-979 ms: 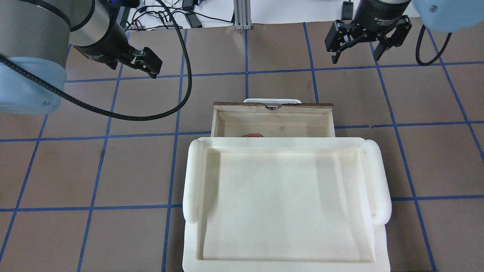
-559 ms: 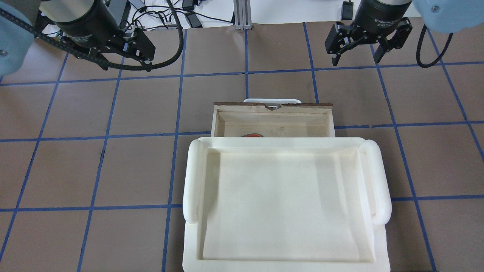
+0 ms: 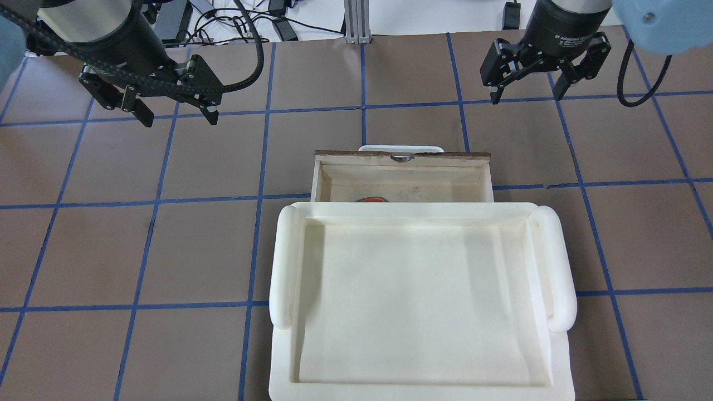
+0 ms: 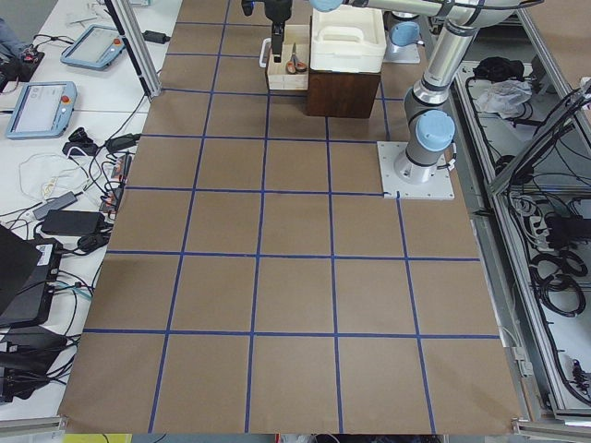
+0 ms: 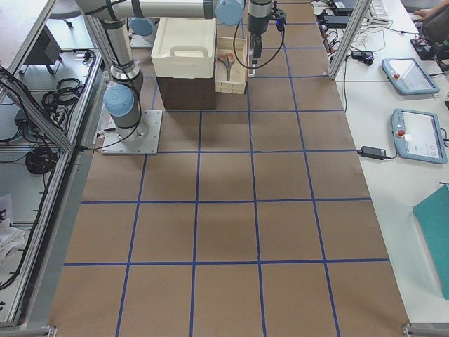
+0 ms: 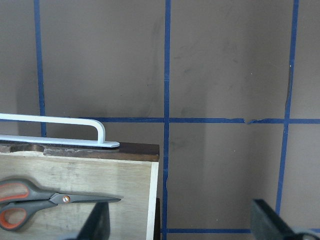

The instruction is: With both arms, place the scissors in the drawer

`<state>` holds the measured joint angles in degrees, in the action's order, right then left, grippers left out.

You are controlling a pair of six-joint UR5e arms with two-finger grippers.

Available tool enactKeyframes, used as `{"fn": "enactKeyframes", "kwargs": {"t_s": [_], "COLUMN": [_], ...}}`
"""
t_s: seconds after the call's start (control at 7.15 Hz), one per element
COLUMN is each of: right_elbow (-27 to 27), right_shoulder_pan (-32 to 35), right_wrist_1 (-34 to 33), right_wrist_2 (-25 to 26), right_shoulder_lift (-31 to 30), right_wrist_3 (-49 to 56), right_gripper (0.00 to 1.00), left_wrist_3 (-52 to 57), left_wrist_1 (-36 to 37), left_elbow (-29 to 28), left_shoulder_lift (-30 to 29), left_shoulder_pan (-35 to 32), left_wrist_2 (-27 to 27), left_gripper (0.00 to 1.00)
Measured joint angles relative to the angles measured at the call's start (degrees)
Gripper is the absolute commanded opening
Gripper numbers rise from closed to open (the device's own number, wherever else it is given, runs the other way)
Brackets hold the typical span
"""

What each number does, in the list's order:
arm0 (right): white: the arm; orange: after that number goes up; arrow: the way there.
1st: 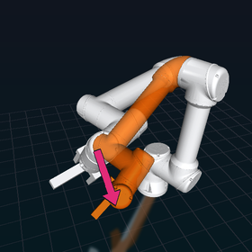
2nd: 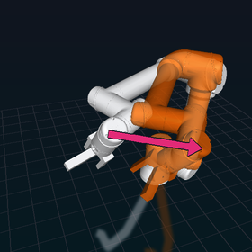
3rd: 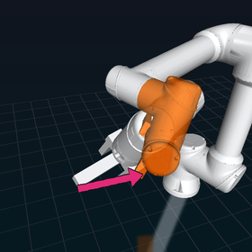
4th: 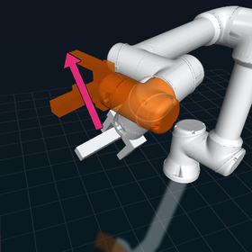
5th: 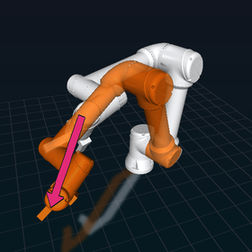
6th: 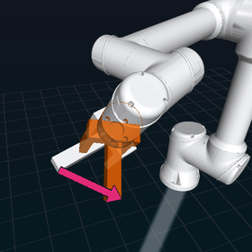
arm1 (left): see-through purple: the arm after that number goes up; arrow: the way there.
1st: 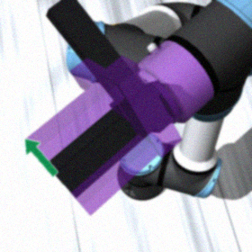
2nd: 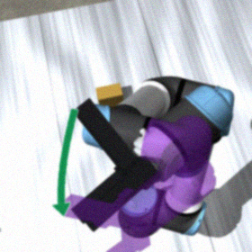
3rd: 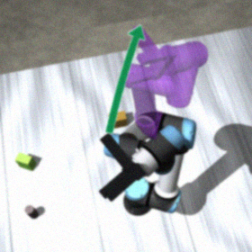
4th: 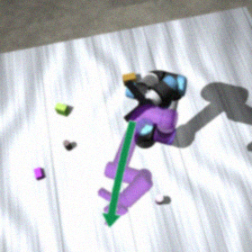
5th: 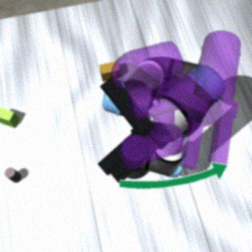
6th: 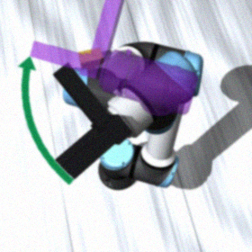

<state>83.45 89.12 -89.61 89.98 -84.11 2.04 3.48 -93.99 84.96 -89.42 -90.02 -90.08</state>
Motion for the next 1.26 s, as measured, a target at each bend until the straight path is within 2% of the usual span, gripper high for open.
{"fn": "enactKeyframes", "kwargs": {"t_s": [0.28,0.56,1.26], "right_elbow": [0.0,0.0,0.3], "right_shoulder_pan": [0.0,0.0,0.0], "right_wrist_1": [0.2,0.3,0.3], "right_wrist_2": [0.2,-0.1,-0.2], "right_shoulder_lift": [-0.6,-0.8,-0.8], "right_wrist_3": [0.0,0.1,0.2], "right_gripper": [1.0,1.0,1.0], "left_wrist_3": [5.0,6.1,1.5], "left_wrist_1": [3.5,5.5,6.3], "left_elbow": [0.3,0.7,0.8], "left_shoulder_lift": [0.5,0.7,0.6], "left_shoulder_pan": [0.1,0.1,0.5], "left_wrist_2": [-2.9,-3.4,-0.6], "left_gripper": [1.0,1.0,1.0]}}
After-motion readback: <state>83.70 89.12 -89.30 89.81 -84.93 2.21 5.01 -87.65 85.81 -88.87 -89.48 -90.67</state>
